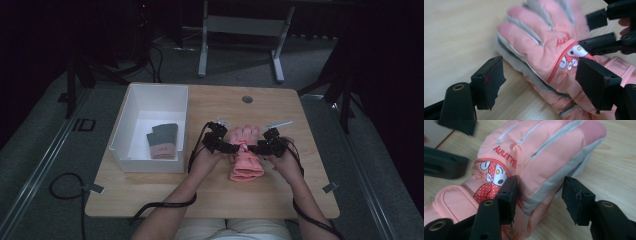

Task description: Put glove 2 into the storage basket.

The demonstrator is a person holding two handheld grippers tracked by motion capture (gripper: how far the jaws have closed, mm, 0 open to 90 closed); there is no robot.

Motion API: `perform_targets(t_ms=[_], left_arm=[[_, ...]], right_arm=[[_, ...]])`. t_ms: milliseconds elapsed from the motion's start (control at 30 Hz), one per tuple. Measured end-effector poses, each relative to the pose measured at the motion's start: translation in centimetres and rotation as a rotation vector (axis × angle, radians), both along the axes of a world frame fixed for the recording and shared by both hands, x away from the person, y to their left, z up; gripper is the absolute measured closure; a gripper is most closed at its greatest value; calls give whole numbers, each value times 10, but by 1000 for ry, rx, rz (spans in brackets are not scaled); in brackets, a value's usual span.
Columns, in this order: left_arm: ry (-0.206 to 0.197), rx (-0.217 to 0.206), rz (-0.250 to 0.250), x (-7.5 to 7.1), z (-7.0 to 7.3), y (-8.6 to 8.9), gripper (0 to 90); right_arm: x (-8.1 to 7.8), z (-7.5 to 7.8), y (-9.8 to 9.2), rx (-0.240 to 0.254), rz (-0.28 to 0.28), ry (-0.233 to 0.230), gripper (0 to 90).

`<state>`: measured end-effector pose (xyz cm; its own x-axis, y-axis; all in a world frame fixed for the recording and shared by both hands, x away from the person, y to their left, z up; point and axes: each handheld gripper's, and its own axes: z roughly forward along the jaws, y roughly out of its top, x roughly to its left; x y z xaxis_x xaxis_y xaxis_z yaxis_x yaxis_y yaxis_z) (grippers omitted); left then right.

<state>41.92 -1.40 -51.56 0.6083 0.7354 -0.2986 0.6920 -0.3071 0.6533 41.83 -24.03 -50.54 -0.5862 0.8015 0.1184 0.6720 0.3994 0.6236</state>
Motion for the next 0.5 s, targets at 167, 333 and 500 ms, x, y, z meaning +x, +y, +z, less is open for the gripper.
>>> perform_targets(t_ms=[167,333,500], left_arm=[[116,-45,1,11,-23,0,253],[198,-153,-52,20,-39,0,392],[185,-164,-102,20,-37,-1,658]], right_arm=[[5,-12,2,17,15,58,440],[7,-20,0,70,21,101,521],[3,-20,2,73,17,78,625]])
